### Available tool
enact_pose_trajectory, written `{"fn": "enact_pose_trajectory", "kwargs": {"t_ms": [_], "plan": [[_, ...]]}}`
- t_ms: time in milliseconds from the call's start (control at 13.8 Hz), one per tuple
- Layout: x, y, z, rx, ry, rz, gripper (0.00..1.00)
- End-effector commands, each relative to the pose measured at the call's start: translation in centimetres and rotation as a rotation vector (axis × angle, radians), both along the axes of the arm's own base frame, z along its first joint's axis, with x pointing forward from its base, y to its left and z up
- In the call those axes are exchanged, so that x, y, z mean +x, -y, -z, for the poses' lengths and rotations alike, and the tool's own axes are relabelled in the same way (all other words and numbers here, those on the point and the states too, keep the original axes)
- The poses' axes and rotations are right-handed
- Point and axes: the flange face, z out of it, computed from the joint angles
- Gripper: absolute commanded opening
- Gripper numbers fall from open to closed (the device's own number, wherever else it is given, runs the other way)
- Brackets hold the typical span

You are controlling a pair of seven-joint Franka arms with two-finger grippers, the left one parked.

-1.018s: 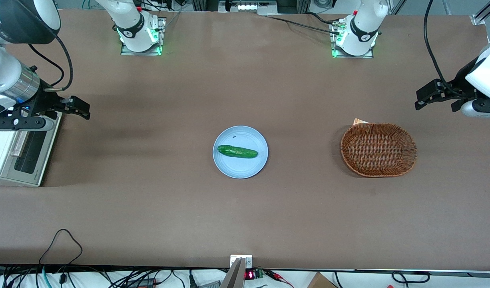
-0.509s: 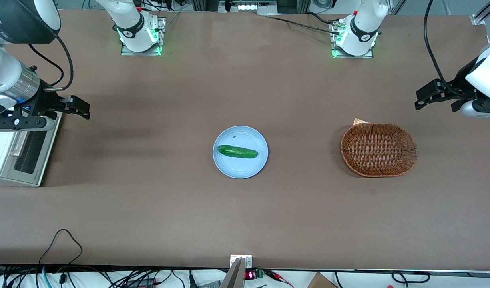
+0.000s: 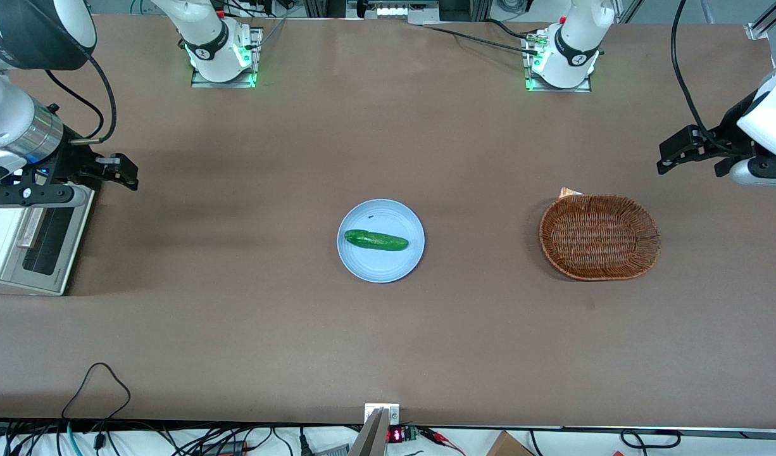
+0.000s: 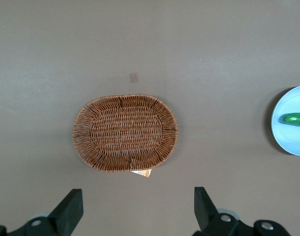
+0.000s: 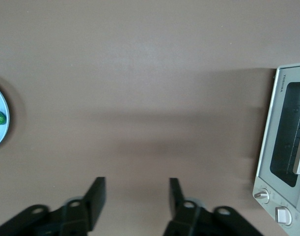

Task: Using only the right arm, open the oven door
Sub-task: 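Lower the right gripper onto the toaster oven's silver door handle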

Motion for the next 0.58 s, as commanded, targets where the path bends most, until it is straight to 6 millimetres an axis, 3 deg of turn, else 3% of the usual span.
{"fn": "enact_pose_trajectory", "kwargs": {"t_ms": [0,509], "plan": [[-0.34,-0.08,-0.24,0.01,-0.009,-0.011,0.0],[-0.49,0.56,0.38,0.022,-0.045,-0.11,0.0]]}}
